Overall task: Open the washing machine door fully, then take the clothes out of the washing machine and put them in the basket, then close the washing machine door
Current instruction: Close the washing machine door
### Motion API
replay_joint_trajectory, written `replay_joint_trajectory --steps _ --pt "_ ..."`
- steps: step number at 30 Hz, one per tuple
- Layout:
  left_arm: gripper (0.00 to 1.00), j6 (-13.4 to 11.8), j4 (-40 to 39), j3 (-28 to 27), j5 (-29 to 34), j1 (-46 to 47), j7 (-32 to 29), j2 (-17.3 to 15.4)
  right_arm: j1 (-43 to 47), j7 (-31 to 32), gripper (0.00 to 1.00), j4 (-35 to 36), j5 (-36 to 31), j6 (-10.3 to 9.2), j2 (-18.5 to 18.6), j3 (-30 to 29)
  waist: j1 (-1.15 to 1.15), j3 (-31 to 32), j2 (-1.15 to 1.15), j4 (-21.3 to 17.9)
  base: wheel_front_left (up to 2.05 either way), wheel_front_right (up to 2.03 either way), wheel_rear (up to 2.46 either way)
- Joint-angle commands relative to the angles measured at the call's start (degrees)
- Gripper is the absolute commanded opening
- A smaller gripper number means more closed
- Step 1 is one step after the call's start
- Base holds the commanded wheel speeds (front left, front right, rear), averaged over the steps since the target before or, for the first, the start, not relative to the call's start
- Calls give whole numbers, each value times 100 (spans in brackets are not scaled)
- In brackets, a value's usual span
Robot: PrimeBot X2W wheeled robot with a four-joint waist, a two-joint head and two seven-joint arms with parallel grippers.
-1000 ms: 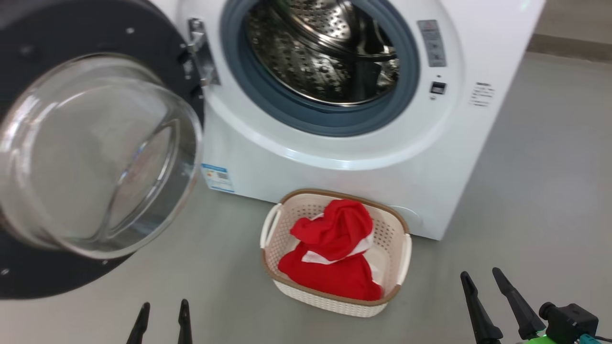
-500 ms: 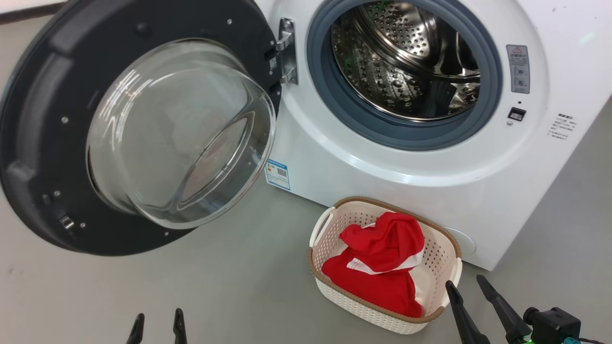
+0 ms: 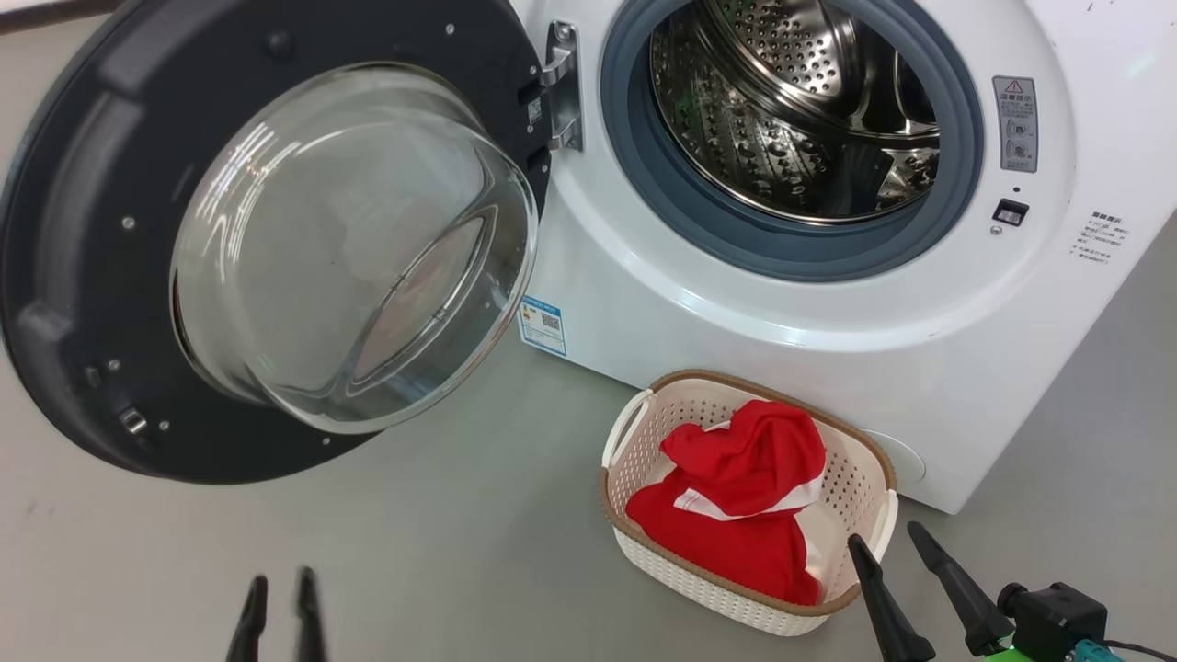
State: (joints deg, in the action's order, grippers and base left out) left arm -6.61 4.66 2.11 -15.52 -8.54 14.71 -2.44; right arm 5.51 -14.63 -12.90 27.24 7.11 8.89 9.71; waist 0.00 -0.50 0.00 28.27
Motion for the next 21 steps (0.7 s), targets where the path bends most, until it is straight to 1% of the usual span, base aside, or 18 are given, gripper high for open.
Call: replay_joint_trajectory --steps 1,4,6,8,11,13,16,18,21 --pt "0 -34 -262 -233 -73 189 29 -43 -191 -37 100 125 52 37 84 93 0 3 0 -6 0 0 0" --pt "0 40 -708 -519 -165 310 29 -43 -151 -37 100 145 52 37 32 17 0 2 0 -22 0 0 0" --pt "0 163 -1010 -804 -110 460 29 -43 -128 -37 100 163 38 37 -14 -28 0 -7 0 -35 0 0 0" --pt "0 373 -1280 -1130 79 692 29 -70 -110 -37 100 186 24 37 -61 -62 0 -36 0 -63 0 0 0" --pt "0 707 -1451 -1605 191 1226 29 -232 -92 -37 100 207 4 37 -95 -109 0 -77 0 -98 0 0 0" --pt "0 953 -1416 -1905 169 1702 29 -416 -68 -37 100 208 -7 37 -108 -130 0 -92 0 -117 0 0 0" --pt "0 1233 -1227 -2256 145 2425 29 -841 -94 -37 100 222 -23 37 -107 -107 0 -169 0 -203 0 0 0" --pt "0 1320 -1014 -2372 178 2798 29 -1140 -140 -37 100 231 -33 37 -97 -67 0 -225 0 -273 0 0 0" --pt "0 1381 -524 -2532 -5 3358 29 -1536 -220 -37 100 252 -26 37 -92 -68 0 -344 0 -354 0 0 0"
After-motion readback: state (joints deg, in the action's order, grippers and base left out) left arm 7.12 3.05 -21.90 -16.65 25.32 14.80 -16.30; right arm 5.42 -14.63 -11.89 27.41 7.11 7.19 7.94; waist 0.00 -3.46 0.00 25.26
